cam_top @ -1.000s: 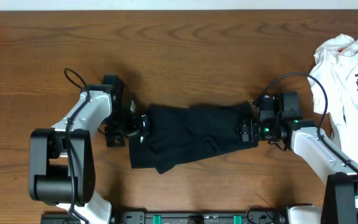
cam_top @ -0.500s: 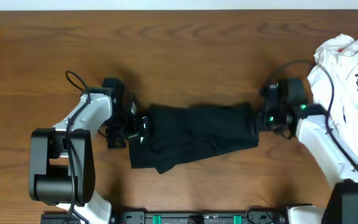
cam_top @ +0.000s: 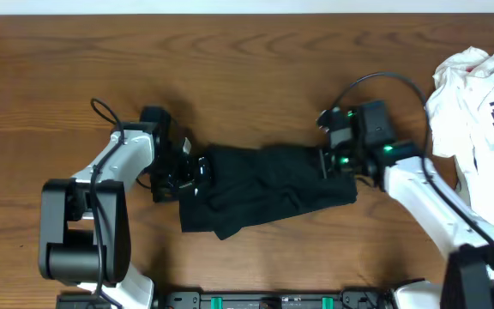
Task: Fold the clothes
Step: 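Push both ends inward toward the center to compact the bundle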
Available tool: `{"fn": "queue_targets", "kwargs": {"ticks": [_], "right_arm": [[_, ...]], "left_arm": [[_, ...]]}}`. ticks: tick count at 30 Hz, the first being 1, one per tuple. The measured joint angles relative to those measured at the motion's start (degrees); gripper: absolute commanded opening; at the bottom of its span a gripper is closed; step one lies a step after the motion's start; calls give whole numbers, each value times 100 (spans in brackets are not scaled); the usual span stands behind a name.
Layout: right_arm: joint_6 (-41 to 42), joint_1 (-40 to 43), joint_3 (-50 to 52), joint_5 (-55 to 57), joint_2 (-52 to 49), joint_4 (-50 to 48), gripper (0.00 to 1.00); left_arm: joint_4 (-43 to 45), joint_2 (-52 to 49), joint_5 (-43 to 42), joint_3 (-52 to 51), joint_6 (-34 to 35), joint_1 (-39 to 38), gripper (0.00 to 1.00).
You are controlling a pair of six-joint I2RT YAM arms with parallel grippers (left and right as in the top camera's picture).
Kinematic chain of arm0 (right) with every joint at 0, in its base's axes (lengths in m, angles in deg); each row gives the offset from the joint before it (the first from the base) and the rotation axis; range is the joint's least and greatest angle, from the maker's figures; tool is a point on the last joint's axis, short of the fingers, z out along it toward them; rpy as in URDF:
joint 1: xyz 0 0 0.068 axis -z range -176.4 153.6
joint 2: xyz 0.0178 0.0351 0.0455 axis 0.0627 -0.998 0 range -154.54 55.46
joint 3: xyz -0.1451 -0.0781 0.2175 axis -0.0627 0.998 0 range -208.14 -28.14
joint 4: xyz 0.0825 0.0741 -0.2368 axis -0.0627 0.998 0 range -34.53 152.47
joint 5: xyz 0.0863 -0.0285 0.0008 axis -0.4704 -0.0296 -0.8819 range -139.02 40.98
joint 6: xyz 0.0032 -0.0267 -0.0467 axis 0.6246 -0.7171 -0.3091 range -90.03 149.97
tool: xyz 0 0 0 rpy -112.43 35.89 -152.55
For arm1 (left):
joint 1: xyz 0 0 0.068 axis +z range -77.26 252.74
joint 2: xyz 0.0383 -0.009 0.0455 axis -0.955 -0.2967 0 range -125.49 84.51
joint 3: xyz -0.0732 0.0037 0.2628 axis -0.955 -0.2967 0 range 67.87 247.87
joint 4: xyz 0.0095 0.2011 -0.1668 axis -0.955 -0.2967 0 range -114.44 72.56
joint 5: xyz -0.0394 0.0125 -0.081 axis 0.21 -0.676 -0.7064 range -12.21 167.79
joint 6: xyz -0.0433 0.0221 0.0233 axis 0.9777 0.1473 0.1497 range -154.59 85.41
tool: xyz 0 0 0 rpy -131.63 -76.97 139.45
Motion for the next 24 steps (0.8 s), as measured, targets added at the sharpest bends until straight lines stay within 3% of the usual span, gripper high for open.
{"fn": "queue_targets", "kwargs": {"ticks": [3, 6, 8, 10, 12, 24], "right_arm": [[13, -258, 111, -37, -376, -221, 9], [17, -490, 129, -57, -761, -411, 9], [39, -632, 131, -72, -1001, -525, 9], [68, -743, 136, -122, -1222, -643, 8], [101, -772, 120, -212, -1287, -730, 7], [240, -846, 15, -278, -1338, -649, 4]], "left_arm": [[96, 66, -20, -81, 2, -2, 99], [195, 138, -63, -173, 7, -2, 89], [236, 142, -107, -216, 31, -2, 67], [299, 136, -122, -280, -17, -4, 29], [280, 70, -129, -358, -17, -13, 6], [-393, -63, -98, -138, -24, -33, 6]]}}
